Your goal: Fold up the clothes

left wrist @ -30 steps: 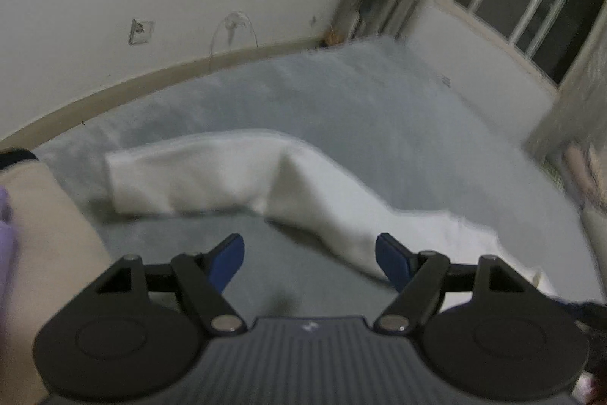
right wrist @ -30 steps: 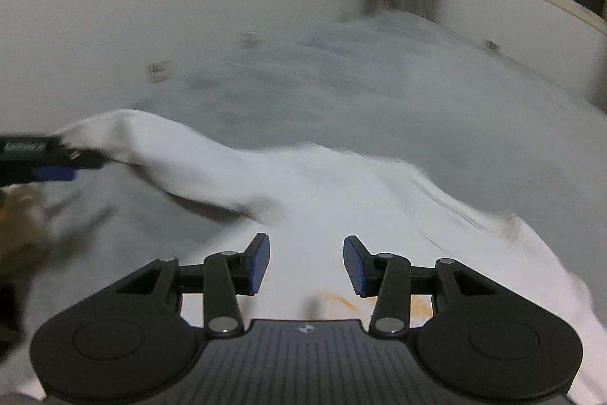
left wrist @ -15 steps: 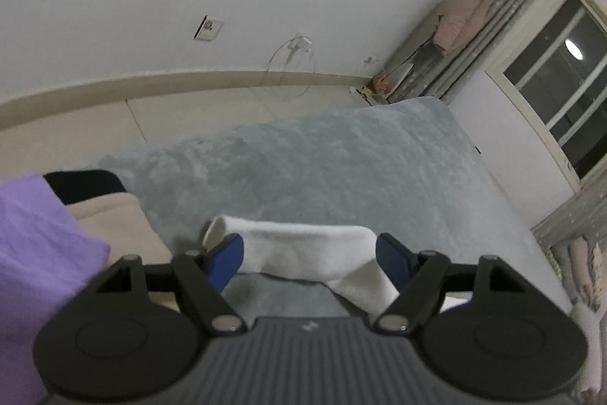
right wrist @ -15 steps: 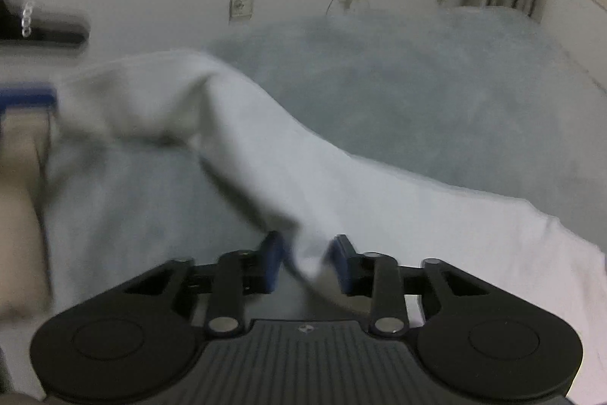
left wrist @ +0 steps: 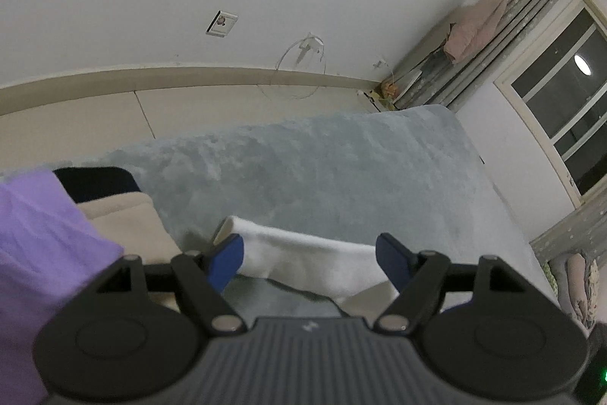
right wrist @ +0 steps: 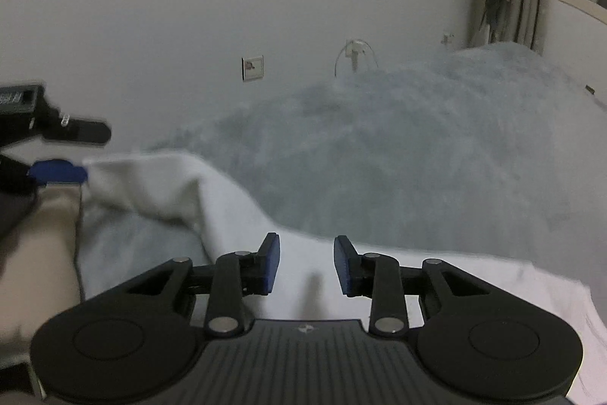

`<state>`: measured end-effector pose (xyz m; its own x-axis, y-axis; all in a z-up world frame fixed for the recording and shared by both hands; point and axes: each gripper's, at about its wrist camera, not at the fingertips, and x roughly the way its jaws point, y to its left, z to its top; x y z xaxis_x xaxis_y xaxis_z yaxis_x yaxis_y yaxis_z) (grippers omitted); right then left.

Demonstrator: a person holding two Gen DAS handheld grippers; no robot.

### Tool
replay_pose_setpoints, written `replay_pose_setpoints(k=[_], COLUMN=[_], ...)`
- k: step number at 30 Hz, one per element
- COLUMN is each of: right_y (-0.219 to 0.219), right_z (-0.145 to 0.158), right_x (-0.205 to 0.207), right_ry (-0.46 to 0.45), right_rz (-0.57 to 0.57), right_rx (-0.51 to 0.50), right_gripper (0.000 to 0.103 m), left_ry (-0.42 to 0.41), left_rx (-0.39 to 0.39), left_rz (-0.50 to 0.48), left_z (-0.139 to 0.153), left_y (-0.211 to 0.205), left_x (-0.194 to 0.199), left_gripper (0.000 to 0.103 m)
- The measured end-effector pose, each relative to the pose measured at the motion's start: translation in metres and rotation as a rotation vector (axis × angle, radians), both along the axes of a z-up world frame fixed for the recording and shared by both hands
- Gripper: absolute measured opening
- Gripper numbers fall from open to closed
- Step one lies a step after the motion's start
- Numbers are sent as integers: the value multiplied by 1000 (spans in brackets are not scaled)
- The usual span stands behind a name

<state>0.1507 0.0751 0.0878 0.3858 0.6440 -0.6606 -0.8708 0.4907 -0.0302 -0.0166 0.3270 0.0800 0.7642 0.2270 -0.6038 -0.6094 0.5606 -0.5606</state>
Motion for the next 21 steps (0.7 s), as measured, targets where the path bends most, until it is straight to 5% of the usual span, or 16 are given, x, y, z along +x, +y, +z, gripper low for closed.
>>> replay_pose_setpoints(k=[5,9,12,13,14,19,21], right_y=[46,74,75,71,68,62,62], right_z=[-10,-30,-40,-39,-39,-38,-32], right_x=[-25,-37,-39,-39,-39,-40,-36], right_ry=[-123,-192,-182,-151,-116,-135,-140], right_rz=[207,247,259,278,299,326,287], right_rx=[-75,-124,-121,-101,-91,-138,-92], right_gripper=[41,51,39,20,12,11,28], left_ry=[0,1,0,-2,-3,-6,-5], left_rx=[-2,-6,-13,-16,-18,-23,-20], left_rz=[6,8,8,8,8,14,14], left_z=[-1,-2,-2,-2,-2,-3,-3], left_y=[1,3,3,4,5,5,4], left_x=[0,-1,-1,-1,-1,-3,-3], left_gripper=[75,75,75,75,75,75,75])
